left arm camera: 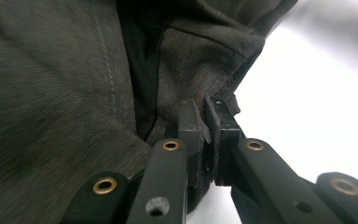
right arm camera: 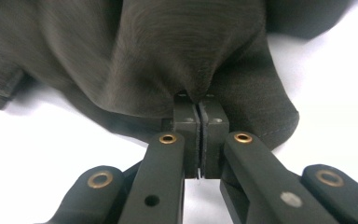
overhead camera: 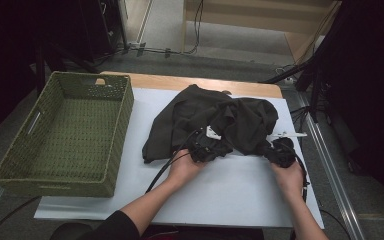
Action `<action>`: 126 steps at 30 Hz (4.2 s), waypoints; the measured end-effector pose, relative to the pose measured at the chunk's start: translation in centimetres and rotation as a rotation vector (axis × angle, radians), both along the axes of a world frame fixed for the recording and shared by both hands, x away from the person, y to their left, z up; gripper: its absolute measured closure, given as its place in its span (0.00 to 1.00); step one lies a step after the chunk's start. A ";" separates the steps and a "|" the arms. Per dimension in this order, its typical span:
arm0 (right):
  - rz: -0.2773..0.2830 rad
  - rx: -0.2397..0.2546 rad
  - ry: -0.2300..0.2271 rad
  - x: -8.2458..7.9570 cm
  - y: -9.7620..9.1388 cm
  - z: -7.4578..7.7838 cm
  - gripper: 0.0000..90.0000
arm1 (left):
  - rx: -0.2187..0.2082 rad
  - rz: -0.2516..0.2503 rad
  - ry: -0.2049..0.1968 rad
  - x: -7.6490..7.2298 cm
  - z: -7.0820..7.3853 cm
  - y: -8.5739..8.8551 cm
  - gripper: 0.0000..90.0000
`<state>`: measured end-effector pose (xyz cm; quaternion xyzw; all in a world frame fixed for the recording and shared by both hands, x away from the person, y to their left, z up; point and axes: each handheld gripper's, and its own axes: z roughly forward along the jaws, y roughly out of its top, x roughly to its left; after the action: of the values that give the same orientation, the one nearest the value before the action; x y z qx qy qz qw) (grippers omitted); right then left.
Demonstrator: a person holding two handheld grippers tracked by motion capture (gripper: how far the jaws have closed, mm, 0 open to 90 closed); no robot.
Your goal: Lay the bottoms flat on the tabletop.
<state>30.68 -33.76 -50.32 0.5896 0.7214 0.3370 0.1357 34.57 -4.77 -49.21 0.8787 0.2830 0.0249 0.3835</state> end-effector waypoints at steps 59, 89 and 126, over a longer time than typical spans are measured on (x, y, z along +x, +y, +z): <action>0.031 0.137 -0.105 -2.6 -0.7 6.2 0.93 | -0.082 -0.083 0.039 -5.1 3.5 5.9 0.62; 0.027 0.021 -0.039 8.6 4.6 4.4 0.77 | -0.088 -0.059 0.046 -3.9 3.0 6.3 0.59; 0.159 0.010 -0.121 -6.2 2.6 3.6 0.44 | -0.094 -0.048 0.049 -3.7 3.0 7.4 0.47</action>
<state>24.44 -31.14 -46.72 0.5099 0.7546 0.3852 0.1489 30.87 2.65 -46.16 0.8666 0.2723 -0.0192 0.4177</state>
